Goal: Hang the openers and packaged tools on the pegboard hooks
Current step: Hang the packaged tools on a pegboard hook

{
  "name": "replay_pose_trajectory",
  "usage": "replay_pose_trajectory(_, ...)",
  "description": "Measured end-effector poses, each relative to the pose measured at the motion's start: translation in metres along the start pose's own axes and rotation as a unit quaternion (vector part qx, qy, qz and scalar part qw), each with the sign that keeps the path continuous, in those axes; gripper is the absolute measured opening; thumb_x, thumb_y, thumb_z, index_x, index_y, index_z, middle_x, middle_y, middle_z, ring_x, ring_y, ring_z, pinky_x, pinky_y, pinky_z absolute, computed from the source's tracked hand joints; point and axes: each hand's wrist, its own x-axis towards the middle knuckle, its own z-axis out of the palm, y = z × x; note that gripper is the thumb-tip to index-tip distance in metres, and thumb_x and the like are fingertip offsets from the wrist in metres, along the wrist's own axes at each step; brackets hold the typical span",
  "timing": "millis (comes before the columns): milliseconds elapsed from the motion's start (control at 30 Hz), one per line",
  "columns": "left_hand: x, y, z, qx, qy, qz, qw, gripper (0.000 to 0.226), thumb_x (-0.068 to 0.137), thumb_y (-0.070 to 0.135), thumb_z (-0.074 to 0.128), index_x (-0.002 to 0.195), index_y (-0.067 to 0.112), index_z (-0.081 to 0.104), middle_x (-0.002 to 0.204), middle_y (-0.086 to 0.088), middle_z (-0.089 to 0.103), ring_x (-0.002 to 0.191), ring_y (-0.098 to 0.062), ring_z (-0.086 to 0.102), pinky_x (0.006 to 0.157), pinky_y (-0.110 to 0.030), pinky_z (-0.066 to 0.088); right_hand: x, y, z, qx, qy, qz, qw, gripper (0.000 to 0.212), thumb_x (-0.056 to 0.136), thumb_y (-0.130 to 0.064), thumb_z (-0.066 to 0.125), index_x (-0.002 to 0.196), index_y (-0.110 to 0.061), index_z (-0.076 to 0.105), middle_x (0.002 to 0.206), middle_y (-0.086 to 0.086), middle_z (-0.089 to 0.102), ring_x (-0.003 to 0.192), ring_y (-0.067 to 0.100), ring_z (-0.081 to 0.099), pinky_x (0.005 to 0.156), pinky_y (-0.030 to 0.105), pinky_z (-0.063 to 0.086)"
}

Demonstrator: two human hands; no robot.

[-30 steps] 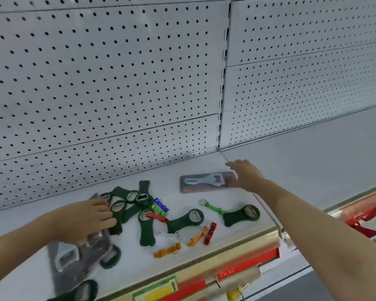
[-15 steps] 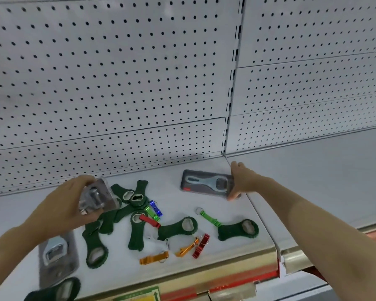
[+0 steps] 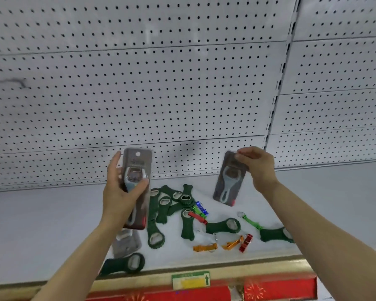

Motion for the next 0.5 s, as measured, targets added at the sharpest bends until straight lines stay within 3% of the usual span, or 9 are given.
replay_pose_trajectory(100,-0.009,0.004,-0.043,-0.006,0.015,0.013,1.0,0.081,0.084,0.017,0.079,0.142,0.054,0.036,0.127,0.007,0.065,0.106,-0.017,0.067,0.084,-0.041,0.058,-0.034,-0.015,0.045,0.045,0.023,-0.001,0.999,0.016,0.074,0.002,0.078,0.079,-0.01,0.069,0.078,0.008,0.068,0.072,0.021,0.061,0.063,0.029,0.05)
replay_pose_trajectory(233,-0.022,0.008,-0.114,-0.019,0.028,0.04,0.999,0.079,0.083,0.015,0.08,0.14,0.053,0.04,0.131,0.006,0.062,0.106,-0.011,0.067,0.085,-0.038,0.059,-0.091,-0.032,0.115,0.089,0.045,0.013,0.995,0.013,0.073,-0.001,0.079,0.08,-0.008,0.072,0.074,0.005,0.068,0.064,0.015,0.061,0.062,0.028,0.049)
replay_pose_trajectory(367,-0.035,0.006,-0.185,-0.028,0.042,0.054,0.997,0.078,0.085,0.017,0.079,0.14,0.055,0.04,0.138,0.006,0.058,0.118,-0.016,0.063,0.093,-0.048,0.057,-0.148,-0.041,0.195,0.112,0.027,-0.009,0.993,0.009,0.079,-0.006,0.077,0.079,-0.015,0.073,0.078,0.004,0.072,0.074,0.019,0.067,0.074,0.032,0.057)
replay_pose_trajectory(500,-0.045,0.009,-0.244,-0.02,0.061,0.074,0.995,0.078,0.085,0.019,0.078,0.144,0.052,0.038,0.143,0.013,0.051,0.128,-0.014,0.055,0.1,-0.05,0.053,-0.198,-0.052,0.27,0.143,-0.015,0.011,0.99,0.011,0.093,-0.005,0.061,0.097,-0.007,0.071,0.083,0.002,0.07,0.075,0.015,0.063,0.074,0.03,0.055)
